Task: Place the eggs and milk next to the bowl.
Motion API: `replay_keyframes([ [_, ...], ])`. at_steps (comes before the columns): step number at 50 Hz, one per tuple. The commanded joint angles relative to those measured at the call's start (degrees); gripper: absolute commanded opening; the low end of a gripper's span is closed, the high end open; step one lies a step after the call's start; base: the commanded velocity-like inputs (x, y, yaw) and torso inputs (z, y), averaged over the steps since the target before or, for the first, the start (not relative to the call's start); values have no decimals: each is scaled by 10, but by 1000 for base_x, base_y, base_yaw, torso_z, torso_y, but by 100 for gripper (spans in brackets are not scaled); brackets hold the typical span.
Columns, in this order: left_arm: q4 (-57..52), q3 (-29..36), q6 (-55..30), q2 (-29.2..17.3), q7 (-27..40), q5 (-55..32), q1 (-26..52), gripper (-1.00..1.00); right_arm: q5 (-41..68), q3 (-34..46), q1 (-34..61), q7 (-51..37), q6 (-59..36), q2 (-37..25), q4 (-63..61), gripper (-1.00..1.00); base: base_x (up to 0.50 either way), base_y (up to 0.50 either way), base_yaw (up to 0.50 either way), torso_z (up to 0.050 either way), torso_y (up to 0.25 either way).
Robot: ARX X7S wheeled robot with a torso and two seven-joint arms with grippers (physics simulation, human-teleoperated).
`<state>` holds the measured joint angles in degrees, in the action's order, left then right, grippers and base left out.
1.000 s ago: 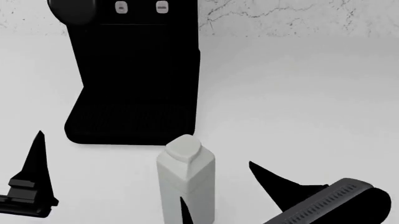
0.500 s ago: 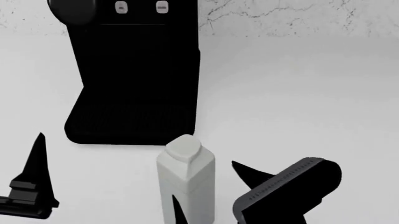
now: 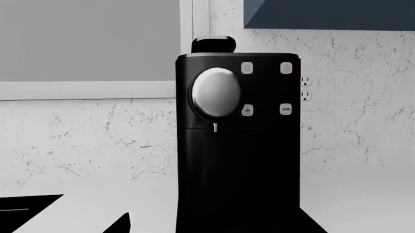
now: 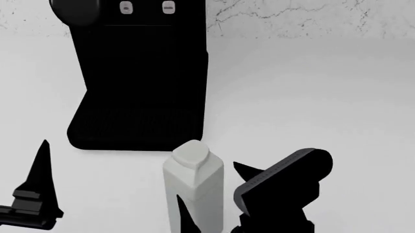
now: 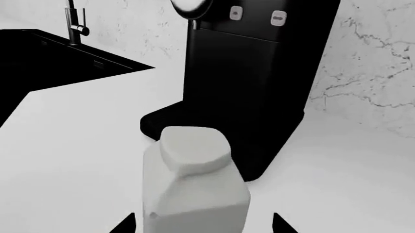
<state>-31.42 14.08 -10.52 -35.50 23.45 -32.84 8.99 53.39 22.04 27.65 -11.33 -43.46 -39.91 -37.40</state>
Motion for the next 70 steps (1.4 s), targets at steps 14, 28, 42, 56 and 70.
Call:
replay_keyframes([
  [14,11,3,-3,-1,0,4,9,100,-45,49,47,68,21,43,95,100,0,0,0,0,0],
  [28,15,6,-2,0,-1,7,12,100,-54,64,60,84,24,52,110,100,0,0,0,0,0],
  [42,18,8,0,1,-3,9,13,100,-48,60,56,76,21,42,93,-100,0,0,0,0,0],
  [56,13,5,5,-1,-2,7,7,100,-7,12,85,-15,-11,41,11,-100,0,0,0,0,0],
  [70,5,-1,-1,-6,4,0,9,100,-1,-69,68,-122,12,41,-26,-100,0,0,0,0,0],
])
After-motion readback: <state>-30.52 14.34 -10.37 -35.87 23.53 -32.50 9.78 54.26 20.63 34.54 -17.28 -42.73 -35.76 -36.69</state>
